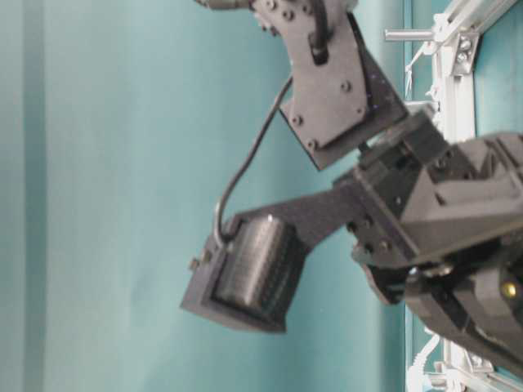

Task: Insert the wire through the string loop located on the left side.
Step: 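Push the USB plug up through the black zip-tie loop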

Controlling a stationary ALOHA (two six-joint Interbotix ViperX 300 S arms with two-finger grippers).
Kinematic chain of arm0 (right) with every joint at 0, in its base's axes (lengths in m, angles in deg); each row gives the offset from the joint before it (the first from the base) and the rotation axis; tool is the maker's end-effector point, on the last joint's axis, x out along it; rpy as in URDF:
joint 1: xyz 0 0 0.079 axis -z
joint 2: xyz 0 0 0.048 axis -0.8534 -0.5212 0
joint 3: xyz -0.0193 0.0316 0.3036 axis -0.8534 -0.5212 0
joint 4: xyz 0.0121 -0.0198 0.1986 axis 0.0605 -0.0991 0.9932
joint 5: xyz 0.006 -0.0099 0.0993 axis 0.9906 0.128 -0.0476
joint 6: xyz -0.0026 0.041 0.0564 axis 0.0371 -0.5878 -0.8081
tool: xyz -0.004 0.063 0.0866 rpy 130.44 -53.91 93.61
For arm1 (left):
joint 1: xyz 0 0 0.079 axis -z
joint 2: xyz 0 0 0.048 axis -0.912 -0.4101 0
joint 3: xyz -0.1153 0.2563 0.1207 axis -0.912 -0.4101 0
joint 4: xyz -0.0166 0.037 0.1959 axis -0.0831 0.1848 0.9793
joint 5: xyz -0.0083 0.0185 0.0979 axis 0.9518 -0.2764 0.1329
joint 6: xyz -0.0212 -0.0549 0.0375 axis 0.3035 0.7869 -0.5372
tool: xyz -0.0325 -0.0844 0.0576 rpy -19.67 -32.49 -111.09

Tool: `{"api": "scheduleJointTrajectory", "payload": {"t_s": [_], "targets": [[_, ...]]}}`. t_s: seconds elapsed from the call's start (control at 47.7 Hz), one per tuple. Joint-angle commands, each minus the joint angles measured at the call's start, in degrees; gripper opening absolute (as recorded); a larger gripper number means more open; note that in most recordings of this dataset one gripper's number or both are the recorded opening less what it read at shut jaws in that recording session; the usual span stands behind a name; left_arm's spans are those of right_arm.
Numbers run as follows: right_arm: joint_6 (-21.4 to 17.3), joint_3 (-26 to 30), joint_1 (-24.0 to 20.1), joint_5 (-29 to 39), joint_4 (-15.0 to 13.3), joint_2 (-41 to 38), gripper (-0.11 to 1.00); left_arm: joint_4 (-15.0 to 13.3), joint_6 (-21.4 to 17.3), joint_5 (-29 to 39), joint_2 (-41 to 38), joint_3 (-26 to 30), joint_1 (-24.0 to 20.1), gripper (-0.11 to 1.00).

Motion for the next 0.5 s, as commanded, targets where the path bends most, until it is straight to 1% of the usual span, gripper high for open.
{"api": "scheduleJointTrajectory", "payload": {"t_s": [0.0,0.147,0.482], "targets": [[0.18,2.02,0.26,-0.26,-0.09,0.88,0.1,0.0,0.44,-0.18,0.35,1.32,0.26,0.77],[0.18,2.99,0.35,-0.18,-0.09,0.35,0.1,0.0,0.35,-0.18,0.35,1.32,0.35,0.77],[0.09,3.08,0.44,-0.18,-0.09,0.26,0.1,0.0,0.35,-0.18,0.35,1.49,0.35,0.77]]}}
